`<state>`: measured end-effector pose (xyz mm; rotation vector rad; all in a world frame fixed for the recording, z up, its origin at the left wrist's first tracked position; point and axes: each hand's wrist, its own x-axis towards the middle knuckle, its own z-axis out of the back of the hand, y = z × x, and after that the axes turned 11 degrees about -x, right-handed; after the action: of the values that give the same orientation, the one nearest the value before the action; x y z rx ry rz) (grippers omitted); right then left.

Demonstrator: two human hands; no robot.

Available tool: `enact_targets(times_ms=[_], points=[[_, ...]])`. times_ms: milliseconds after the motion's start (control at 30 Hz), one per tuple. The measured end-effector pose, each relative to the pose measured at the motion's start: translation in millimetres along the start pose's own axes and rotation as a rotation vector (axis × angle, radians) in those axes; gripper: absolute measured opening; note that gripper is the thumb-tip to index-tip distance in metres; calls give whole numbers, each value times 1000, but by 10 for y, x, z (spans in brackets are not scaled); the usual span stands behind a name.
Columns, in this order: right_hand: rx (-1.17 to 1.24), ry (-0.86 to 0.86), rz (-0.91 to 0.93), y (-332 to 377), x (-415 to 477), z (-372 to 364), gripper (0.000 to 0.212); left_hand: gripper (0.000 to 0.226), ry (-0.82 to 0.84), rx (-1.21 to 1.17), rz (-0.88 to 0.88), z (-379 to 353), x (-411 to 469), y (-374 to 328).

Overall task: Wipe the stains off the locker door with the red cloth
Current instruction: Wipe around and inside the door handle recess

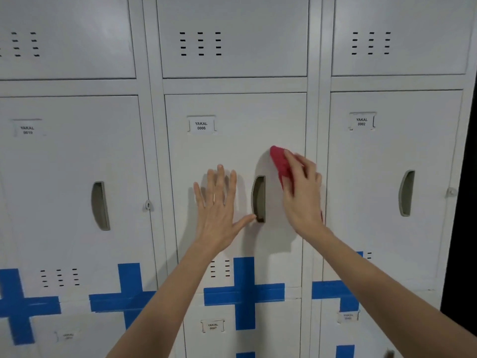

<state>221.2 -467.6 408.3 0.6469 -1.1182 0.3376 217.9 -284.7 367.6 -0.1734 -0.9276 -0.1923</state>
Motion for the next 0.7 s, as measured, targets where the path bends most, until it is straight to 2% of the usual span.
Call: enact_targets(times_ms=[100,200,367,467,700], points=[[-485,122,245,-116,3,-204,76,116,101,118,45,-74,43,59],[-640,122,317,-190,-96,-306,78,123,111,142,49,-74,50,48],[-712,120,308,-247,-173,-402,75,121,84,111,35,-62,26,41],[-673,144,343,-280,-274,-465,72,119,71,106,27,-69,20,47],[-585,223,407,-413,-384,-407,89,102,12,91,6,-134,33,67]])
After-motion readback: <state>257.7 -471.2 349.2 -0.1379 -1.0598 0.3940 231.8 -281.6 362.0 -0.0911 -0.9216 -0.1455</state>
